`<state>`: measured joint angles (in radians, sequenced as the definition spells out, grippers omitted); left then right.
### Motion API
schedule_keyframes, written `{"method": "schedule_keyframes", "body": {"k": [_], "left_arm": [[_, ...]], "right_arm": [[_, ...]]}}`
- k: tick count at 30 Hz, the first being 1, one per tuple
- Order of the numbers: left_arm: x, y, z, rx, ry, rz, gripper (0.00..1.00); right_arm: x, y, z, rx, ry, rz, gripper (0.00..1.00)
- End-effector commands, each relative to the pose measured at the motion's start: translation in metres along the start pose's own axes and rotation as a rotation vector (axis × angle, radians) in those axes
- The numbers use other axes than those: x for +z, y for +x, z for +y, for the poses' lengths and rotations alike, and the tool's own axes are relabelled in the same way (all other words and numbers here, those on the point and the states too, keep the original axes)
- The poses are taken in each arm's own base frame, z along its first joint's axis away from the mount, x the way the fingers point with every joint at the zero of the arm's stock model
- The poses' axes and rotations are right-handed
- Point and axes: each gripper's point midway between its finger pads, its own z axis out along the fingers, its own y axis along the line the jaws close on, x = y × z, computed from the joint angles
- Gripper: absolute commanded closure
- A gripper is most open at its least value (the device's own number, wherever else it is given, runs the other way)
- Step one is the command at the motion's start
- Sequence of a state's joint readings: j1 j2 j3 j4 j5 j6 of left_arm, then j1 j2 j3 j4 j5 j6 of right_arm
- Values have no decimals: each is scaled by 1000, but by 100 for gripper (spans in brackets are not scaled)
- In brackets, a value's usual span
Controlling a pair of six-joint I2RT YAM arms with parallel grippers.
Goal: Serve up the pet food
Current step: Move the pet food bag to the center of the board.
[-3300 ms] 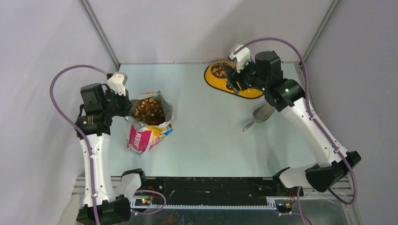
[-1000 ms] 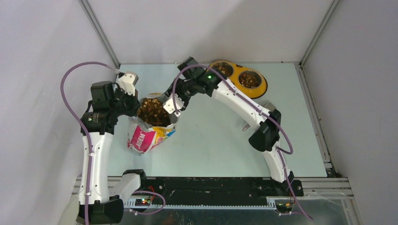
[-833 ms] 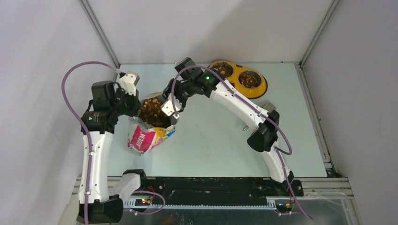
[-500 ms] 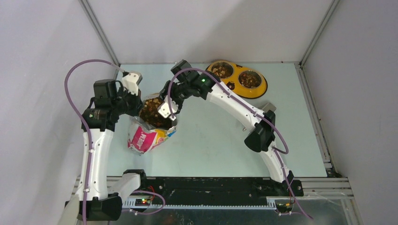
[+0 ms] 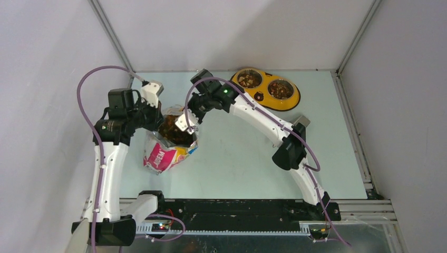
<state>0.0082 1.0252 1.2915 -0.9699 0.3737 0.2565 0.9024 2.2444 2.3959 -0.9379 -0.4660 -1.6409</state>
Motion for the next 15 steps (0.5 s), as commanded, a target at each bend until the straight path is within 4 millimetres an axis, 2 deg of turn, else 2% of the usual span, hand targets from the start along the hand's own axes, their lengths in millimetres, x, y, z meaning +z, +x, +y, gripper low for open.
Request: {"method": "schedule_keyframes", "body": {"k": [1, 4, 7, 11, 13, 15], "left_arm": [[0, -5, -14, 32, 65, -1, 100], [1, -8, -12, 46, 56, -1, 100], [2, -15, -9, 69, 38, -6, 100], [7, -30, -13, 105, 50, -4, 100], [13, -39, -16, 136, 54, 2, 100], [24, -45, -20, 165, 61, 20, 100]], "right_arm": [[-15, -10, -34, 29, 120, 4, 100], [-28, -3, -51, 135, 212, 47, 100], [-58, 9, -78, 290, 364, 76, 100], [-111, 48, -96, 506, 534, 118, 100], [-137, 72, -96, 619, 602, 155, 100], [-172, 107, -88, 734, 672, 218, 100]]}}
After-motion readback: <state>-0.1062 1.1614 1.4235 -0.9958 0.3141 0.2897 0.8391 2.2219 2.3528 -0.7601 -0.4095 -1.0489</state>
